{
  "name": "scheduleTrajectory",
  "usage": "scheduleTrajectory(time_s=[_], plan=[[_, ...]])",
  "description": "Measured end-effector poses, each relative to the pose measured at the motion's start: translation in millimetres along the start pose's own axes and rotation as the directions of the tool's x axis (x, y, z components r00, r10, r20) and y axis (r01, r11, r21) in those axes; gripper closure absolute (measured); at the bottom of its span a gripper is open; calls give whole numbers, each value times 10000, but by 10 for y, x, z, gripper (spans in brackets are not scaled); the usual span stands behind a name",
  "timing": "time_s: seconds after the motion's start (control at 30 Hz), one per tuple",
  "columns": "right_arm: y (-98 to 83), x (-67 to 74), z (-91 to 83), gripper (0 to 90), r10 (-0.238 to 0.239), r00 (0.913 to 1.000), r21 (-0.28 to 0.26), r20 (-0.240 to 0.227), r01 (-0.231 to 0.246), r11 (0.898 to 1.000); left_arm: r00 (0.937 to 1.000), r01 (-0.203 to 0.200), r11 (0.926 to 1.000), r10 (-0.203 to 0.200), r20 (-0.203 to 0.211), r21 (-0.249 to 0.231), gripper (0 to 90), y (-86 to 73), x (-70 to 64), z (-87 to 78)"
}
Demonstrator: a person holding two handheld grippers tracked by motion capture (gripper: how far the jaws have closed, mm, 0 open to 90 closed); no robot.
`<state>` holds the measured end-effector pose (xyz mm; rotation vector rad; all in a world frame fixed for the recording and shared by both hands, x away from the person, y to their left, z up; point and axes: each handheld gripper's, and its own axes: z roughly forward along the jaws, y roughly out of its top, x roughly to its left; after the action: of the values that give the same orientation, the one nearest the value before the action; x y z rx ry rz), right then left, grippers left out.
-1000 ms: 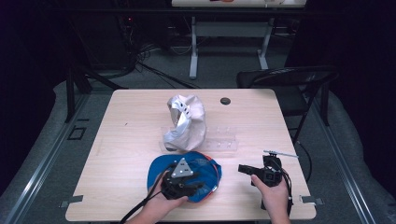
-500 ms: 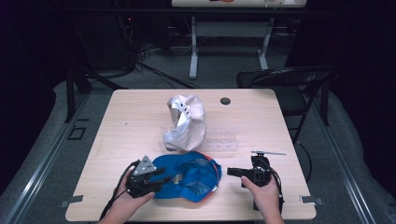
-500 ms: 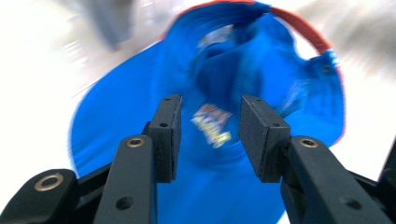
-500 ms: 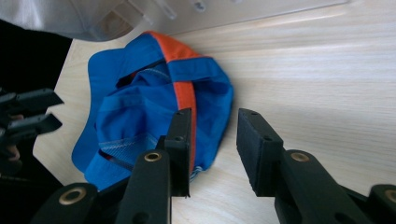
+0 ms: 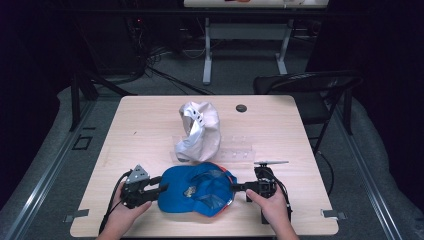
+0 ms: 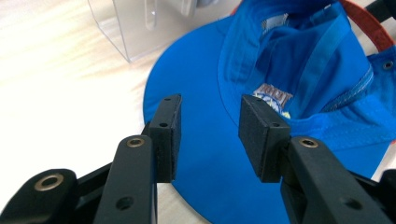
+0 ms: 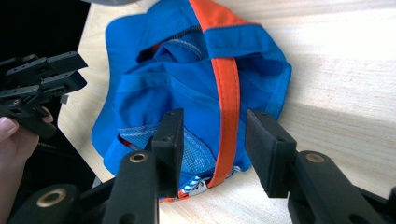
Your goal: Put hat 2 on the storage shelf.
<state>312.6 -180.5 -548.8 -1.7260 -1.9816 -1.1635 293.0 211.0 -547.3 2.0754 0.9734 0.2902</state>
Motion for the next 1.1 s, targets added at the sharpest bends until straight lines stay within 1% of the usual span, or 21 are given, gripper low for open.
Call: scheduleTrajectory(time_s=[0.03, 0.07, 0.1, 0.13, 0.17, 0.23, 0.27, 0.3, 0.33, 0.43, 0.47, 0.5, 0.6, 0.67, 0.77, 0.8, 0.83, 0.93, 0.97, 1.03, 1.1], plan=[[10, -5, 11, 574, -36, 10000, 150, 70, 35, 9999, 10000, -1, 10000, 1, -39, 80, 597, -9, 6, 15], [26, -11, 4, 572, -194, 9991, 400, 381, 179, 9990, 10000, 3, 9999, -2, -44, 135, 597, -15, 14, 28], [25, -10, 35, 568, 56, 10000, 275, 53, -57, 9996, 10000, 25, 9999, -24, -47, 139, 597, -20, 21, 39], [45, -23, 23, 567, -138, 9995, 584, 301, 120, 9982, 10000, 40, 10000, -39, -92, 91, 597, -24, 24, 52], [41, -17, 59, 567, 158, 9999, 372, 18, -159, 9992, 10000, 41, 9999, -39, -77, 166, 597, -24, 30, 51], [56, -37, 87, 563, 248, 9995, 477, -208, -238, 9986, 10000, -4, 9998, 5, -93, 185, 598, -28, 31, 57], [66, -48, 91, 563, 224, 9994, 626, -254, -208, 9978, 10000, -7, 9998, 8, -73, 175, 598, -31, 27, 61], [69, -49, 113, 562, 367, 9988, 560, -311, -349, 9978, 9999, -65, 9998, 67, -97, 184, 598, -33, 24, 66], [75, -54, 120, 562, 348, 9991, 678, -247, -331, 9972, 9999, -79, 9997, 81, -67, 225, 598, -34, 20, 69], [81, -54, 163, 563, 409, 9987, 817, -293, -384, 9959, 9999, -129, 9996, 130, -63, 246, 601, -41, 6, 86], [85, -56, 171, 563, 389, 9984, 939, -401, -350, 9950, 9999, -160, 9994, 161, -24, 322, 603, -43, 3, 90], [82, -49, 187, 563, 497, 9974, 881, -513, -451, 9951, 9998, -188, 9992, 189, -24, 347, 605, -46, 1, 101], [87, -51, 193, 563, 460, 9963, 1005, -721, -386, 9942, 9998, -208, 9988, 210, -41, 446, 607, -58, -1, 131], [91, -43, 187, 564, 537, 9945, 1000, -903, -446, 9940, 9997, -256, 9980, 258, -30, 572, 607, -62, 2, 143], [97, -28, 158, 570, 520, 9931, 1036, -1049, -411, 9938, 9996, -291, 9978, 294, -34, 601, 608, -66, -10, 159], [95, -13, 149, 572, 667, 9919, 939, -1080, -566, 9940, 9995, -311, 9976, 315, -41, 616, 608, -66, -12, 162], [103, -21, 134, 580, 631, 9895, 1011, -1302, -501, 9936, 9995, -308, 9976, 312, -49, 627, 608, -67, -15, 165], [118, -13, 109, 615, 699, 9875, 1081, -1413, -548, 9926, 9995, -308, 9975, 312, -47, 637, 608, -67, -20, 167], [119, -9, 107, 639, 810, 9854, 1047, -1499, -657, 9923, 9995, -309, 9975, 313, -45, 634, 608, -67, -20, 166], [125, -6, 110, 657, 961, 9834, 994, -1538, -814, 9917, 9995, -315, 9975, 319, -58, 628, 608, -68, -19, 165], [133, 4, 102, 685, 943, 9851, 1013, -1440, -801, 9916, 9993, -352, 9975, 357, -74, 618, 608, -68, -15, 162]])
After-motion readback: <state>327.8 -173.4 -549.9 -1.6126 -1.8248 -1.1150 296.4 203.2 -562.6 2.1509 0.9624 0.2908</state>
